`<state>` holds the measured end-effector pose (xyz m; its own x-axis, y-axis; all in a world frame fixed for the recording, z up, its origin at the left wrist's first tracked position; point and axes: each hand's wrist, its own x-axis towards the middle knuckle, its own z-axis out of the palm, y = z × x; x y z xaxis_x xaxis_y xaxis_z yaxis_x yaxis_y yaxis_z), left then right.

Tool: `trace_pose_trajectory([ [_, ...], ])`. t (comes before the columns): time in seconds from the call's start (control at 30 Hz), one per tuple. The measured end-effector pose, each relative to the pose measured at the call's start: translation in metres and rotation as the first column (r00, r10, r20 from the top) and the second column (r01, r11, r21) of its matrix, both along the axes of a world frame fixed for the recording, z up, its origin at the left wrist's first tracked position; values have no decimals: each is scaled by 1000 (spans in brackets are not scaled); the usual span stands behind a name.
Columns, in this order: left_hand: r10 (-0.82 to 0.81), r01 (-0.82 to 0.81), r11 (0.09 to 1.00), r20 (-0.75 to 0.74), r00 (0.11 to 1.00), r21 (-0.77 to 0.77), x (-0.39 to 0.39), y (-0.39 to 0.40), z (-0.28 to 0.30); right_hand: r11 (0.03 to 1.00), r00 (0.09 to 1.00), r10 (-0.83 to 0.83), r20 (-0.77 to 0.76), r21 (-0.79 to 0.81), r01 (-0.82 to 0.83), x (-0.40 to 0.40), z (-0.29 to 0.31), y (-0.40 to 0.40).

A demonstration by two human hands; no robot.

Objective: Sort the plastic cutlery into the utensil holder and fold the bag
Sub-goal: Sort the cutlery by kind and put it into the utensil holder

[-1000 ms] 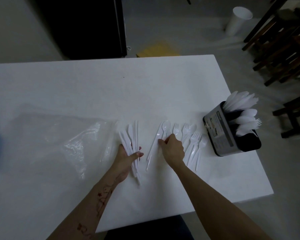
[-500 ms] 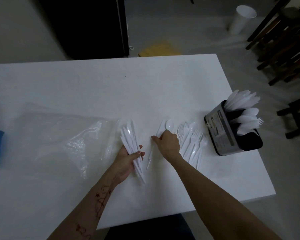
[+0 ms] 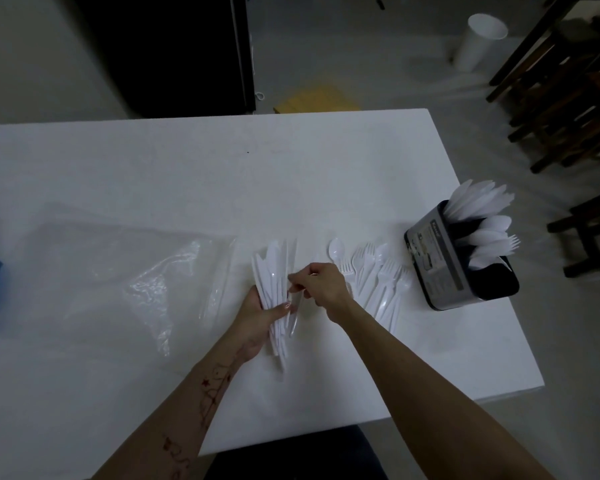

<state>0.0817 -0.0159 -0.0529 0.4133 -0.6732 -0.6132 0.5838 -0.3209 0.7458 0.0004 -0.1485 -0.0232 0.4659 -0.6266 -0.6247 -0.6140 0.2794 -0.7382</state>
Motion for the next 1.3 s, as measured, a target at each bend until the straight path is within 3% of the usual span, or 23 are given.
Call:
trace_pose_trajectory([
  [0.1, 41, -40, 999, -6, 999, 19, 4, 4, -5, 988, 993, -17, -119, -157, -2, -3, -15, 1],
  [0.17, 67, -67, 998, -4, 998, 21, 6, 8, -8, 931, 950, 26, -310, -338, -136, -8, -29, 3],
  [0.23, 73, -73, 997, 1, 997, 21, 9, 11, -10, 900, 911, 79, -404, -365, -240, -10, -40, 8],
  [0.37, 78, -78, 997, -25, 997, 25, 13, 16, -11, 924, 920, 146, -362, -282, -258, -5, -36, 9],
  [0.57, 106, -106, 994, -9, 994, 23, 13, 16, -10, 986, 985, 151, -84, -57, -156, -1, 1, 7],
  [0.77, 53, -53, 999, 71, 996, -5, 16, 12, 9, 975, 981, 188, -41, -114, -191, 4, 26, 1],
  [0.87, -31, 32, 999, 10, 999, -39, 14, 9, 15, 965, 973, 227, -47, -124, -231, 6, 28, -1],
  [1.03, 4, -5, 998, -9, 1000, -66, 14, 1, 23, 975, 987, 158, -12, -154, -158, 0, 35, 2],
  [1.17, 165, -168, 985, -55, 985, -46, 19, -8, 31, 1000, 1000, -22, 20, 2, 22, -13, 35, 1],
  [1.23, 276, -282, 954, -72, 958, -96, 21, -17, 33, 980, 996, -87, -3, 177, 86, -20, 34, 5],
  [1.3, 336, -339, 932, -48, 941, -130, 18, -26, 39, 891, 983, -182, -9, 421, 169, -21, 37, 13],
])
